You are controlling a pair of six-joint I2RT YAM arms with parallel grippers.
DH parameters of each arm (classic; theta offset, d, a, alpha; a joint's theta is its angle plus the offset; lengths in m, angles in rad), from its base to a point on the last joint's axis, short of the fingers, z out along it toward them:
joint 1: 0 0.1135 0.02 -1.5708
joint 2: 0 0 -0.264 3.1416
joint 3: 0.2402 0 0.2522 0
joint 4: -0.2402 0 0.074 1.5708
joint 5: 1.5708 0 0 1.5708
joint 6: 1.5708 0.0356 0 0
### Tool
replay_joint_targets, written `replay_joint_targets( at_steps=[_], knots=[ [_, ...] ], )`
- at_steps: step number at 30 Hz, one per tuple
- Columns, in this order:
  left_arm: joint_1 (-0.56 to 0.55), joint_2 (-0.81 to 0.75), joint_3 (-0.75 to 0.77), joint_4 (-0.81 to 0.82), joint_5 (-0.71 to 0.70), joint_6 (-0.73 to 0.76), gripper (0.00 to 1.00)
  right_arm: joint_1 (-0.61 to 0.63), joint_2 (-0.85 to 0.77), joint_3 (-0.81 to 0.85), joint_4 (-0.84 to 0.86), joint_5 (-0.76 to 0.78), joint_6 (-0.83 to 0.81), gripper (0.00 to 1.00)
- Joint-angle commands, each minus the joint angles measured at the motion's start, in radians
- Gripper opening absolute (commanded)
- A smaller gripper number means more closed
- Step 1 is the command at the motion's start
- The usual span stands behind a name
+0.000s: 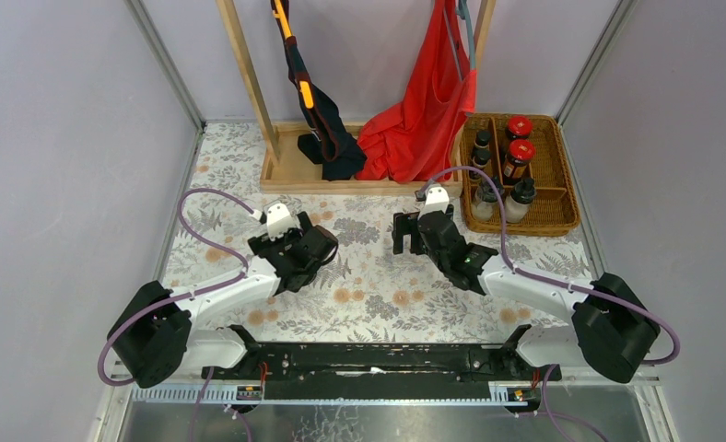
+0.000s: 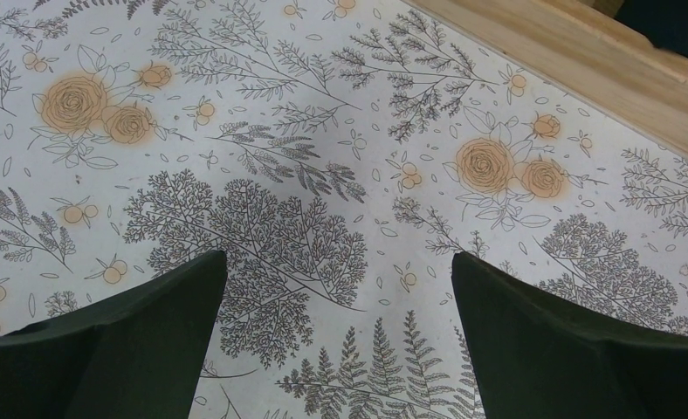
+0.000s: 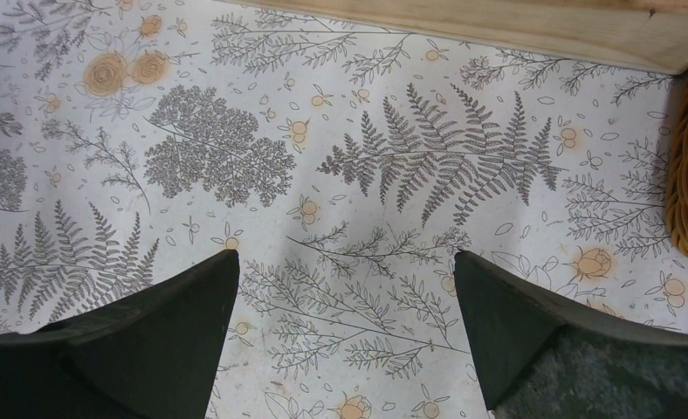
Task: Organize the condiment bottles
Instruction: Reset both arms
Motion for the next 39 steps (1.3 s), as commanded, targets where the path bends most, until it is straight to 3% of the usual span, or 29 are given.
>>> replay_joint_targets(
  at_steps=[1,39],
  knots=[
    [0.006,-0.018,-0.018,0.034,-0.023,-0.012,1.00,0.015,-0.030,0.012,0.053,0.050,-0.007,1.00],
    [0.011,-0.055,-0.042,0.032,-0.027,-0.042,1.00,0.037,-0.001,0.024,0.055,0.062,-0.013,1.00]
  ],
)
